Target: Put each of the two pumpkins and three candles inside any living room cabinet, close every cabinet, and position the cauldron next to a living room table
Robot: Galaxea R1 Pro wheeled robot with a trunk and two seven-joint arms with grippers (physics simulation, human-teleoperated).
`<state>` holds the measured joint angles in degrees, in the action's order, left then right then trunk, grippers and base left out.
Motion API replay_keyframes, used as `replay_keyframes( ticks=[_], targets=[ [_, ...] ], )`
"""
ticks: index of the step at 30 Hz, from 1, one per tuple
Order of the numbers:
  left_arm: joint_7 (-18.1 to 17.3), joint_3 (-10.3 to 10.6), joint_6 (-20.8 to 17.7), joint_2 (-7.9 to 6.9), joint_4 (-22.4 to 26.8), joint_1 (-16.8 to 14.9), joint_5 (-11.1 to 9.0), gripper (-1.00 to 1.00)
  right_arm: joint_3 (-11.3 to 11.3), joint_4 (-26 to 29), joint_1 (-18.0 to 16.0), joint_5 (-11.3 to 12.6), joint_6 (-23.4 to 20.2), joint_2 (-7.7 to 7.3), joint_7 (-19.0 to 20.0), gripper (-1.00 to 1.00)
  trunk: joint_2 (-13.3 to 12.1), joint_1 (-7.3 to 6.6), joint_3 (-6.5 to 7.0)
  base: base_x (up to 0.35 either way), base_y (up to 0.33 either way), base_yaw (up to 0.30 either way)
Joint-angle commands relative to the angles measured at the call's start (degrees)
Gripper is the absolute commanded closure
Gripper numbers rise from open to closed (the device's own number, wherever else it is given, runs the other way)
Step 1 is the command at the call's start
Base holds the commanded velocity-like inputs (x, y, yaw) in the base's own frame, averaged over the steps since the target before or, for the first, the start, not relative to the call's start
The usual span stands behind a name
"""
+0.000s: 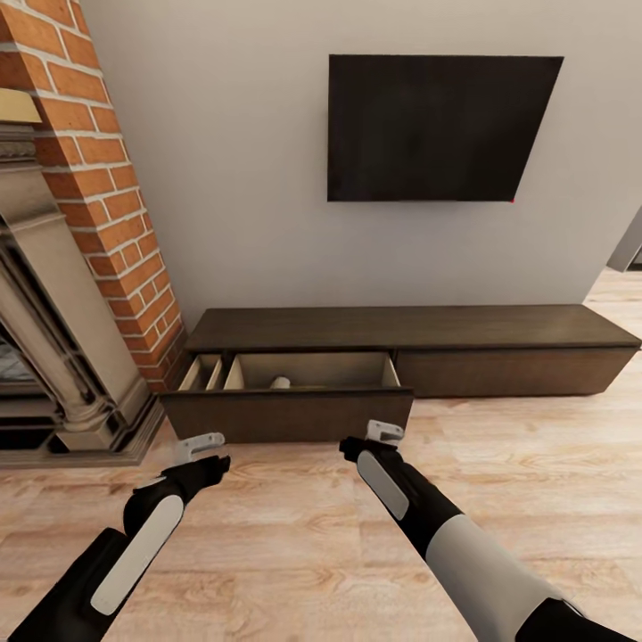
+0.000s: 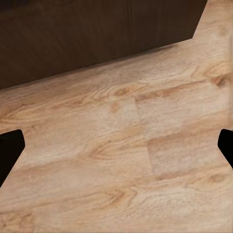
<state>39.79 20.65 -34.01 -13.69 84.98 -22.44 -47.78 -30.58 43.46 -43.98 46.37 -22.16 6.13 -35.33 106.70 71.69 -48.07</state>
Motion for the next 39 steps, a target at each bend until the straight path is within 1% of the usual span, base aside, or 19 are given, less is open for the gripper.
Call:
replay_keyframes(
  ticks=[1, 3, 5, 9, 10, 12, 16, 18, 21, 22, 25, 28, 29, 31, 32, 34, 36, 38, 39],
  targets=[
    [0.58, 1.17, 1.3, -0.01, -0.43, -0.08, 0.27, -1.0, -0.18, 0.06, -0.06, -0.3, 0.1, 0.02, -0.4, -1.0, 0.44, 0.22, -0.24, 0.0, 0.0, 0.0],
    [0.56, 2.47, 2.6, 0.06, -0.85, -0.09, 1.42, -1.0, -0.18, 0.05, -0.06, -1.31, 0.5, 0.08, -0.38, -1.0, 1.25, 0.66, -0.6, 0.0, 0.0, 0.0],
    [0.56, 3.26, 3.31, 0.17, -1.07, -0.09, 2.32, -1.0, -0.18, 0.05, -0.06, -2.35, 0.92, 0.16, -0.37, -1.0, 2.05, 1.1, -0.96, 0.0, 0.0, 0.0],
    [0.55, 3.95, 3.85, 0.48, -1.24, -0.09, 3.16, -1.0, -0.17, -0.02, -0.06, -4.18, 2.12, 0.19, -0.36, -1.0, 3.65, 1.98, -1.67, 0.0, 0.0, 0.0],
    [0.55, 4.12, 4.13, 0.54, -1.27, -0.09, 3.32, -1.0, -0.17, -0.11, -0.02, -4.61, 3.01, 0.16, -0.33, -1.0, 4.05, 2.2, -1.85, 0.0, 0.0, 0.0],
    [0.55, 4.25, 4.6, 0.59, -1.29, -0.08, 3.66, -1.0, -0.18, -0.28, 0.01, -4.88, 4.41, 0.15, -0.29, -1.0, 4.86, 2.64, -2.21, 0.0, 0.0, 0.0],
    [0.55, 4.45, 5.71, 0.67, -1.3, -0.07, 5.36, -1.0, -0.18, -0.46, 0.03, -5.09, 5.71, 0.12, -0.27, -1.0, 6.46, 3.51, -2.93, 0.0, 0.0, 0.0],
    [0.55, 4.53, 6.98, 0.68, -1.3, -0.07, 6.03, -1.0, -0.18, -0.63, 0.03, -5.48, 6.71, 0.12, -0.27, -1.0, 7.26, 3.95, -3.29, 0.0, 0.0, 0.0],
    [0.55, 4.72, 8.48, 0.68, -1.3, -0.06, 6.41, -1.0, -0.18, -0.77, 0.24, -7.71, 8.79, 0.11, -0.27, -1.0, 8.47, 4.61, -3.83, 0.0, 0.0, 0.0],
    [0.55, 5.32, 8.8, 0.72, -1.27, -0.06, 6.79, -1.0, -0.18, -0.8, 0.31, -9.28, 9.5, 0.04, -0.27, -1.0, 8.87, 4.83, -4.01, 0.0, 0.0, 0.0],
    [0.53, 6.4, 9.14, 0.86, -1.29, -0.06, 7.72, -1.0, -0.18, -0.81, 0.36, -11.12, 10.13, -0.03, -0.27, -1.0, 10.07, 5.49, -4.55, 0.0, 0.0, 0.0],
    [0.49, 6.97, 9.34, 2.03, -1.71, -0.15, 8.28, -1.0, -0.2, -0.78, 0.37, -11.91, 11.34, 0.15, 0.16, -1.0, 11.27, 6.15, -5.08, 0.0, 0.0, 0.0],
    [0.48, 7.09, 9.44, 2.77, -1.99, -0.18, 8.65, -1.0, -0.23, -0.67, 0.38, -12.09, 12.28, 0.15, 0.61, -1.0, 11.67, 6.37, -5.26, 0.0, 0.0, 0.0],
    [0.47, 7.13, 9.62, 3.66, -2.61, -0.22, 10.35, -1.0, -0.63, -0.62, 0.45, -13.11, 14.27, 0.2, 1.7, -1.0, 12.48, 6.81, -5.62, 0.0, 0.0, 0.0],
    [0.47, 7.12, 9.65, 3.81, -2.84, -0.22, 10.87, -1.0, -0.91, -0.68, 0.5, -13.66, 14.81, 0.25, 2.01, -1.0, 12.88, 7.03, -5.8, 0.0, 0.0, 0.0],
    [0.36, 7.07, 9.75, 4.18, -3.89, -0.23, 12.61, -1.0, -2.21, -0.93, 0.67, -16.4, 17.23, 0.2, 3.18, -1.0, 13.68, 7.47, -6.16, 0.0, 0.0, 0.0],
    [-1.04, 7.02, 9.81, 4.35, -4.35, -0.24, 13.58, -1.0, -2.87, -1.08, 1.0, -18.47, 19.08, 0.04, 3.81, -1.0, 14.48, 7.91, -6.52, 0.0, 0.0, 0.0],
    [-2.57, 6.94, 9.83, 4.41, -4.51, -0.24, 13.96, -1.0, -3.09, -1.13, 1.13, -19.18, 19.63, -0.01, 4.05, -1.0, 15.28, 8.35, -6.88, 0.0, 0.0, 0.0],
    [-4.05, 6.9, 10.01, 4.43, -4.62, -0.24, 14.19, -1.0, -3.22, -1.13, 1.19, -19.55, 19.82, -0.03, 4.17, -1.0, 15.68, 8.57, -7.06, 0.0, 0.0, 0.0]
  ],
)
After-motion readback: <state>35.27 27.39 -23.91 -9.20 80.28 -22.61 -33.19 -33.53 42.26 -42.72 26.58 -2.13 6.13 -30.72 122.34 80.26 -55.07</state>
